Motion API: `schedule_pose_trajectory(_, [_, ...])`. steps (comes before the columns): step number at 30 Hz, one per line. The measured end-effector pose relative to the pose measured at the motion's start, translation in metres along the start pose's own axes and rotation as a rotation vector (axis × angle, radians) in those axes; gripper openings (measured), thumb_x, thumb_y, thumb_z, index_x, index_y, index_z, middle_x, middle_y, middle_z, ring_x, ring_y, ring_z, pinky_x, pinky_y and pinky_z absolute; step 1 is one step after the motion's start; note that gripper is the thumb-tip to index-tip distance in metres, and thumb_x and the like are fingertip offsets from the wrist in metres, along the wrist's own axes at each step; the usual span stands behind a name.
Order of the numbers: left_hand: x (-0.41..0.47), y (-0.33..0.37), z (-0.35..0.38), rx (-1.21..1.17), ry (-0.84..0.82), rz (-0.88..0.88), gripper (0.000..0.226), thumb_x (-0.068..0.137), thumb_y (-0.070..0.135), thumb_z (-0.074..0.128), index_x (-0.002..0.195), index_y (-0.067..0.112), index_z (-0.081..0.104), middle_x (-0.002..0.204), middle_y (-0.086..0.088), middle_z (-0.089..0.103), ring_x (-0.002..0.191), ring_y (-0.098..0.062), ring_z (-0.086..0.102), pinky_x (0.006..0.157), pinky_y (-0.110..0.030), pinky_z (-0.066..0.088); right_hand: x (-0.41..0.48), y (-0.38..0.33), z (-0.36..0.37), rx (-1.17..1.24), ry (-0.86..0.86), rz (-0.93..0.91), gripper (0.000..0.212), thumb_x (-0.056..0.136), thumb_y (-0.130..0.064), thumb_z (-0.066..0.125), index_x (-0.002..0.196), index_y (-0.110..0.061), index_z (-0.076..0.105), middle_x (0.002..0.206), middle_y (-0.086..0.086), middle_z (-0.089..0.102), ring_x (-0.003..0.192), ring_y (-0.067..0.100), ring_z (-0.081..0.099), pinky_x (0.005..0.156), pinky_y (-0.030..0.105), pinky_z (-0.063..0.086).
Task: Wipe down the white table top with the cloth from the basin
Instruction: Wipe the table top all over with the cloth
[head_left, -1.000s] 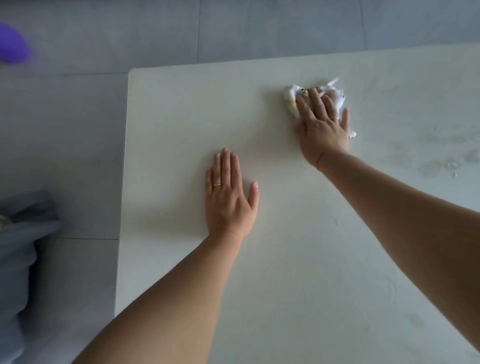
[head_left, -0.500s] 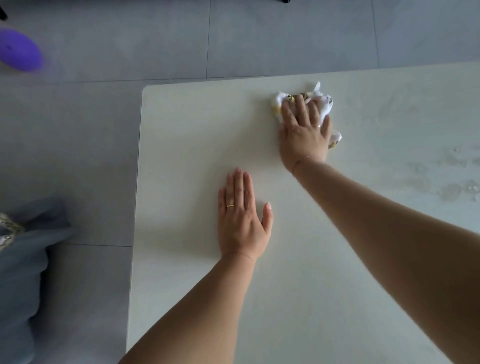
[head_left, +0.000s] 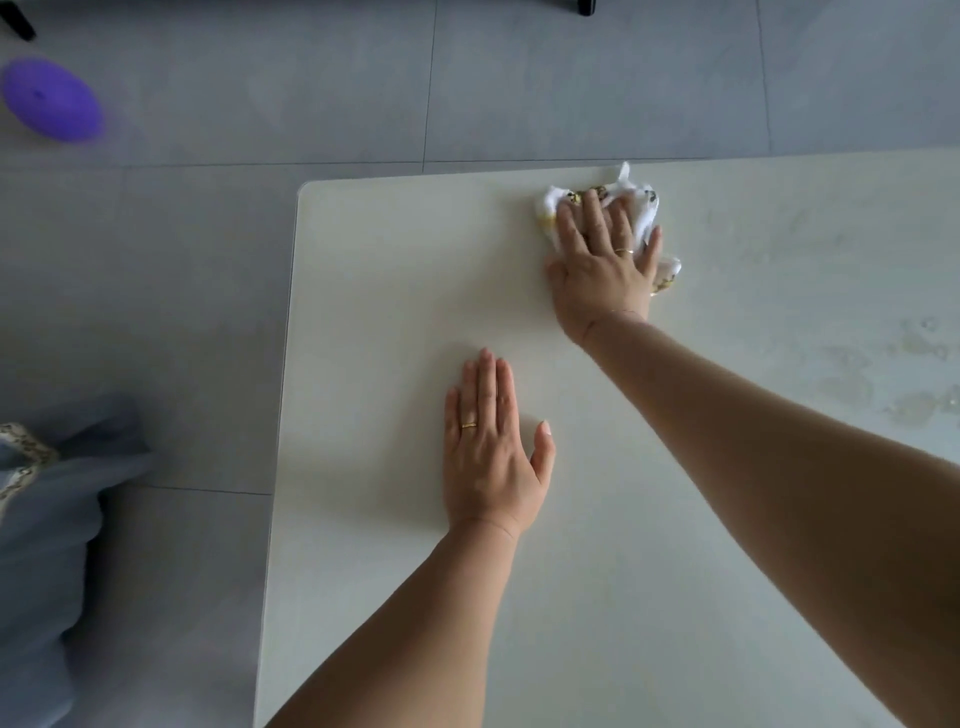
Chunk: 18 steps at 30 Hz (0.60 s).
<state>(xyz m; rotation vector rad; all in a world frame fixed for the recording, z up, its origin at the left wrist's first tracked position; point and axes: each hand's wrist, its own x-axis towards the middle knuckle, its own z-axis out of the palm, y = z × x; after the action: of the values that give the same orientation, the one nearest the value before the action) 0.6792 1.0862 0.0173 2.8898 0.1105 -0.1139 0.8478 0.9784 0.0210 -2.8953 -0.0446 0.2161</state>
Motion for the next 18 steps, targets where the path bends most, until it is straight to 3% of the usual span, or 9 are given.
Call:
schedule_pose_trajectory(2, [-0.001, 0.0, 0.0, 0.002, -0.002, -0.003, 0.07, 0.088, 0.041, 0.035, 0.146, 0.002, 0.029, 0.156, -0.012, 0.023, 0.144, -0.026, 0.02, 0.116, -0.042, 0.018, -0.002, -0.023, 0.003, -0.005, -0.041, -0.095, 0.058, 0.095, -0.039, 0.034, 0.149, -0.034, 0.013, 0.159, -0.007, 0.002, 0.146, 0.022, 0.0, 0.113, 0.053, -0.008])
schedule_pose_trajectory(6, [-0.001, 0.0, 0.001, 0.007, -0.005, -0.004, 0.07, 0.088, 0.042, 0.035, 0.146, 0.003, 0.029, 0.156, -0.011, 0.022, 0.145, -0.026, 0.019, 0.116, -0.042, 0.018, 0.017, -0.008, -0.008, -0.143, -0.111, -0.5, 0.056, 0.097, -0.042, 0.033, 0.149, -0.037, 0.012, 0.159, -0.009, 0.007, 0.146, 0.019, 0.006, 0.114, 0.05, 0.001])
schedule_pose_trajectory(8, [-0.001, 0.0, 0.0, 0.007, -0.004, 0.002, 0.07, 0.089, 0.041, 0.036, 0.146, 0.003, 0.028, 0.156, -0.011, 0.021, 0.145, -0.026, 0.018, 0.117, -0.042, 0.017, 0.034, 0.019, -0.012, -0.182, -0.08, -0.455, 0.057, 0.097, -0.043, 0.033, 0.149, -0.036, 0.011, 0.159, -0.009, 0.008, 0.146, 0.019, 0.005, 0.114, 0.052, -0.002])
schedule_pose_trajectory(11, [-0.001, -0.001, 0.001, -0.001, -0.002, 0.006, 0.069, 0.089, 0.041, 0.035, 0.147, 0.003, 0.027, 0.156, -0.012, 0.021, 0.145, -0.026, 0.018, 0.118, -0.04, 0.014, 0.048, 0.049, -0.015, -0.052, 0.019, -0.074, 0.055, 0.097, -0.042, 0.029, 0.149, -0.035, 0.013, 0.159, -0.005, 0.008, 0.146, 0.022, 0.003, 0.115, 0.053, -0.004])
schedule_pose_trajectory(13, [0.0, -0.002, 0.001, 0.006, 0.002, 0.007, 0.069, 0.089, 0.041, 0.036, 0.147, 0.003, 0.028, 0.156, -0.012, 0.021, 0.145, -0.026, 0.018, 0.118, -0.04, 0.014, 0.048, 0.037, -0.012, -0.017, 0.044, 0.064, 0.056, 0.096, -0.041, 0.028, 0.149, -0.033, 0.014, 0.159, -0.002, 0.007, 0.146, 0.024, 0.001, 0.115, 0.052, -0.007])
schedule_pose_trajectory(15, [-0.001, -0.002, 0.001, 0.014, 0.0, 0.004, 0.07, 0.089, 0.041, 0.036, 0.146, 0.003, 0.028, 0.156, -0.012, 0.021, 0.144, -0.027, 0.019, 0.117, -0.041, 0.015, 0.039, 0.015, -0.007, -0.018, 0.009, 0.003, 0.057, 0.096, -0.04, 0.03, 0.149, -0.032, 0.014, 0.16, -0.002, 0.005, 0.146, 0.027, -0.001, 0.113, 0.053, -0.009])
schedule_pose_trajectory(18, [-0.002, -0.002, 0.001, 0.023, 0.006, 0.006, 0.069, 0.088, 0.04, 0.036, 0.146, 0.002, 0.029, 0.156, -0.012, 0.022, 0.144, -0.027, 0.02, 0.117, -0.042, 0.017, 0.024, 0.013, -0.006, -0.103, -0.048, -0.305, 0.055, 0.097, -0.043, 0.03, 0.149, -0.036, 0.011, 0.159, -0.006, 0.004, 0.146, 0.023, 0.002, 0.114, 0.052, -0.007])
